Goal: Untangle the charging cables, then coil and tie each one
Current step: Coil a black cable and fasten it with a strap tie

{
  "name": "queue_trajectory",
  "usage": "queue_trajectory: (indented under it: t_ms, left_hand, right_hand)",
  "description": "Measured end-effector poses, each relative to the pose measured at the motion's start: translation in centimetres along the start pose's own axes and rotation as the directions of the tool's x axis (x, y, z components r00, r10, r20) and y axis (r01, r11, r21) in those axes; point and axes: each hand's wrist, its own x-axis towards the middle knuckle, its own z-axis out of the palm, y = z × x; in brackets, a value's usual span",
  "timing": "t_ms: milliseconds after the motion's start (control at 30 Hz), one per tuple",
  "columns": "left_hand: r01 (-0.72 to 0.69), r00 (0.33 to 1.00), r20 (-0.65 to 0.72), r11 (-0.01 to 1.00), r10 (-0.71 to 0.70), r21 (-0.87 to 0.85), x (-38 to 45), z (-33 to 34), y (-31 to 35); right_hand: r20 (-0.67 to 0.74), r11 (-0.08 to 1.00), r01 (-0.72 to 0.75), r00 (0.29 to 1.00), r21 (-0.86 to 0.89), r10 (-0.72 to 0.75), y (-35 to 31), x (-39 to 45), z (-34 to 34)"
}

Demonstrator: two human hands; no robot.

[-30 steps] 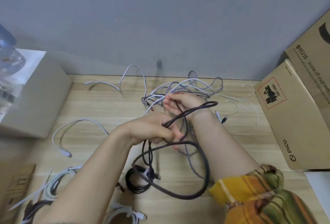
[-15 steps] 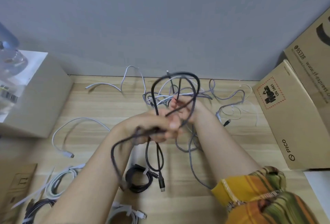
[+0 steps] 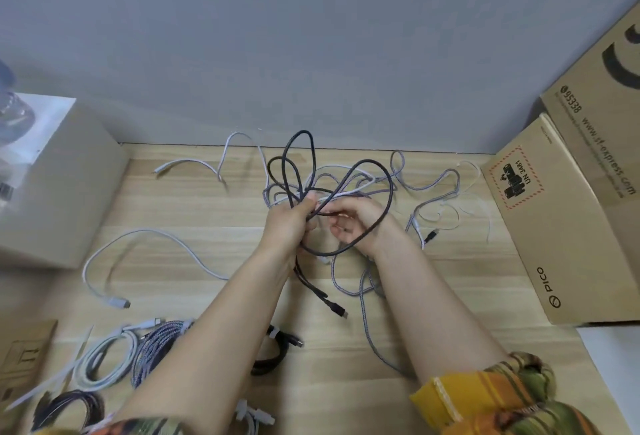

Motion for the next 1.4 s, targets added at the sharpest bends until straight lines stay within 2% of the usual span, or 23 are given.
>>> queue_trajectory:
  t_ms: [67, 167, 233, 300, 367, 467, 567, 667, 767, 833, 900, 1000, 1067, 1133, 1200, 1267, 1333, 1400]
  left_hand:
    - [0.013, 0.998, 0.059, 1.0, -0.014, 0.02, -0.5, -0.2, 0.1]
    - [0.077, 0.976, 0.198, 0.995, -0.087, 0.059, -1.6, -1.0, 0.5]
    - [0.159, 0.933, 0.318, 0.986, -0.165, 0.045, -2.5, -1.3, 0.9]
    - [0.202, 0.892, 0.405, 0.978, -0.201, 0.04, -3.5, -1.3, 1.1]
    - [0.16, 0.902, 0.396, 0.985, -0.17, 0.058, -4.1, -1.4, 1.1]
    - [0.088, 0.957, 0.275, 0.995, -0.095, 0.038, -4.5, -1.6, 1.1]
    - [0.024, 0.979, 0.204, 1.0, -0.027, 0.018, -5.0, -1.6, 0.8]
    - [0.007, 0.982, 0.189, 1.0, -0.01, 0.02, -6.0, -1.2, 0.2]
    - [0.018, 0.975, 0.223, 1.0, -0.016, -0.003, -7.8, -0.6, -0.8]
    - [0.011, 0.961, 0.277, 1.0, -0.012, 0.005, -9.5, 0.0, -2.1]
    - [0.015, 0.945, 0.325, 0.999, -0.027, 0.04, -11.0, 0.4, -3.9]
    - [0.028, 0.933, 0.347, 0.984, -0.089, 0.177, -12.4, 0.3, -6.6]
    - [0.021, 0.937, 0.323, 0.944, -0.134, 0.33, -13.5, 0.2, -8.1]
    - [-0.024, 0.958, 0.256, 0.851, -0.131, 0.525, -14.4, 0.0, -8.9]
    - [-0.137, 0.971, 0.235, 0.7, -0.046, 0.701, -14.8, -0.5, -9.4]
    - [-0.227, 0.963, 0.268, 0.613, 0.026, 0.757, -15.1, -1.0, -9.2]
    - [-0.272, 0.954, 0.292, 0.599, 0.066, 0.753, -15.5, -1.1, -8.8]
    - [-0.273, 0.958, 0.269, 0.581, 0.095, 0.767, -15.8, -1.2, -8.3]
  right_hand:
    - [-0.044, 0.994, -0.062, 0.997, 0.092, 0.067, 0.0, 0.6, -0.4]
    - [-0.051, 0.984, -0.107, 0.992, 0.14, 0.115, 0.1, 0.9, -0.3]
    - [-0.092, 0.967, -0.083, 0.99, 0.241, 0.108, 0.0, 1.3, -0.4]
    - [-0.137, 0.963, -0.066, 0.985, 0.263, 0.104, -0.3, 1.5, -0.7]
    - [-0.141, 0.969, -0.06, 0.985, 0.241, 0.096, -0.5, 1.3, -0.6]
    - [-0.111, 0.977, -0.083, 0.988, 0.194, 0.106, -0.5, 0.2, -0.5]
    - [-0.104, 0.99, -0.089, 0.99, 0.113, 0.1, -0.1, -1.7, -1.5]
    - [-0.123, 0.994, -0.006, 0.992, 0.109, 0.02, 0.8, -4.6, -2.7]
    - [-0.174, 0.987, 0.138, 0.977, 0.078, -0.122, 2.7, -8.0, -4.2]
    - [-0.232, 0.981, 0.194, 0.953, -0.027, -0.195, 4.8, -10.1, -5.7]
    - [-0.325, 0.958, 0.194, 0.911, -0.209, -0.255, 7.4, -11.4, -7.8]
    - [-0.456, 0.914, 0.091, 0.844, -0.395, -0.282, 10.7, -12.0, -10.5]
    - [-0.507, 0.909, 0.039, 0.82, -0.414, -0.266, 12.1, -12.6, -11.5]
    - [-0.538, 0.874, -0.007, 0.79, -0.486, -0.293, 12.7, -13.3, -11.9]
    - [-0.555, 0.776, -0.095, 0.753, -0.624, -0.354, 12.5, -14.2, -11.7]
    - [-0.535, 0.673, -0.136, 0.727, -0.727, -0.431, 11.8, -15.3, -11.1]
    - [-0.505, 0.62, -0.082, 0.667, -0.781, -0.548, 10.8, -16.7, -9.9]
    - [-0.459, 0.644, 0.116, 0.607, -0.756, -0.649, 9.3, -18.2, -8.1]
